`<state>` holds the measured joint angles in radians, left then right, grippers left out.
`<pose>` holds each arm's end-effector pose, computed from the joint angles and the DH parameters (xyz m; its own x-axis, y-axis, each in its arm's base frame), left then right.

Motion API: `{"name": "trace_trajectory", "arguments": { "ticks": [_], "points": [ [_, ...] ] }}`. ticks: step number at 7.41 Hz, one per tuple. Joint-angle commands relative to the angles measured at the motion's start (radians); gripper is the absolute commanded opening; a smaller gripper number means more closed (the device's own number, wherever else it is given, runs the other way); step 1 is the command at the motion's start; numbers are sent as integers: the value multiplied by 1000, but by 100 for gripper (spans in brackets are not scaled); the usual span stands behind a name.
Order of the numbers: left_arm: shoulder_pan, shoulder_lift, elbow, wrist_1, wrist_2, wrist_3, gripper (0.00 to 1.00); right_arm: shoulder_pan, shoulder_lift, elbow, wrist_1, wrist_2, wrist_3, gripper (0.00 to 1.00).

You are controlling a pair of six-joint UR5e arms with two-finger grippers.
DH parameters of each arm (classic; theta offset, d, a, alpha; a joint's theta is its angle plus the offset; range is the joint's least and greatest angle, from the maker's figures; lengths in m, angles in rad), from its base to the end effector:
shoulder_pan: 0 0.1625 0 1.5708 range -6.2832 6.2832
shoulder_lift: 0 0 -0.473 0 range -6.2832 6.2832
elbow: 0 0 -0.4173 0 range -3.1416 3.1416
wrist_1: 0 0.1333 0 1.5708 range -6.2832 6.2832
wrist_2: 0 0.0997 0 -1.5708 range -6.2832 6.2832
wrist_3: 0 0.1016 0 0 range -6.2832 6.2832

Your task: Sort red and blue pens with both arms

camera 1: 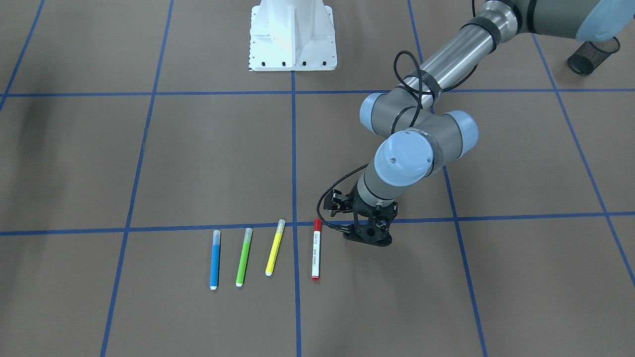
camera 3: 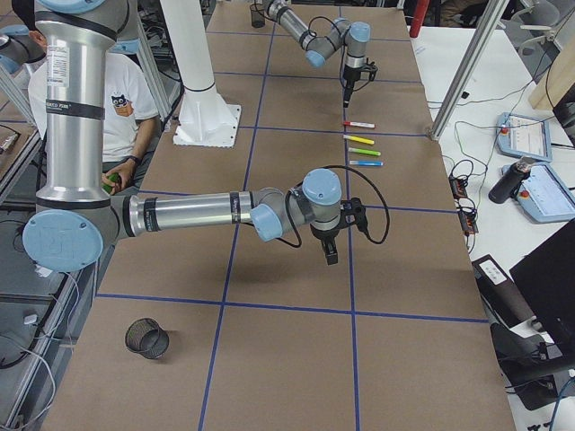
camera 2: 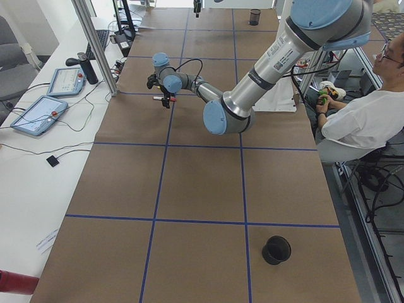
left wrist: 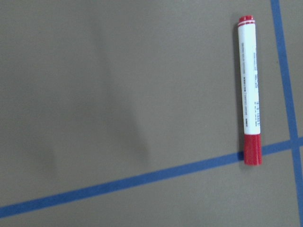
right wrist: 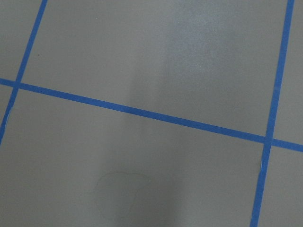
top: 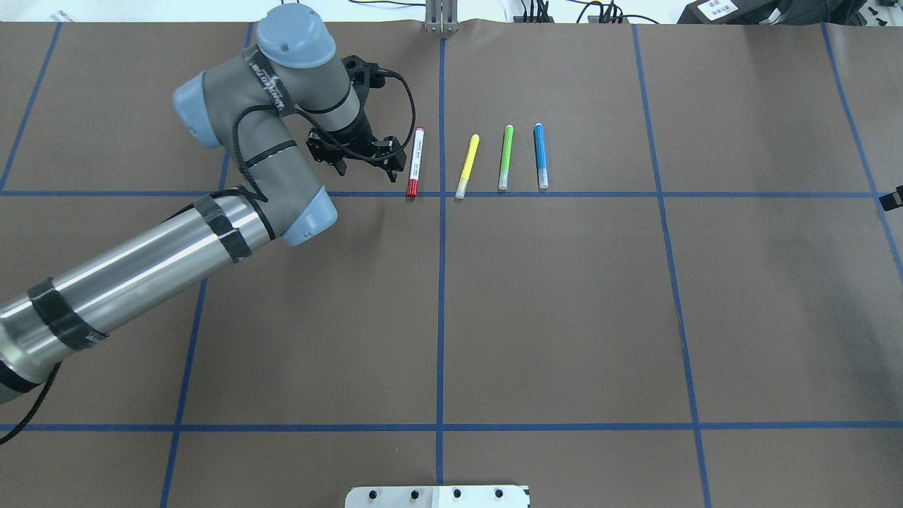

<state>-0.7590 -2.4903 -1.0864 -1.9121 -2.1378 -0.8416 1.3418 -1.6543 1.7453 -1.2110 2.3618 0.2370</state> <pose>0.5885 -0.6667 0.2646 0.5908 0.2142 -0.7778 -0.1156 0.9766 0.1811 -0.0534 -0.4979 0.6168 0.6453 -0.2426 0.7244 0.0544 0.9604 0.2732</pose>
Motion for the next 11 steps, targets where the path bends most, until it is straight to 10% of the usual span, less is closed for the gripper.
{"name": "trace_trajectory", "arguments": {
  "ticks": [1,11],
  "points": [
    [50,-67,65,-28,94,-30,93,-7,1,2,1,-4,-1,99],
    [87,-102,138,-70,187,-68,39,-18,2,-4,1,-1,59,99]
  ]
}}
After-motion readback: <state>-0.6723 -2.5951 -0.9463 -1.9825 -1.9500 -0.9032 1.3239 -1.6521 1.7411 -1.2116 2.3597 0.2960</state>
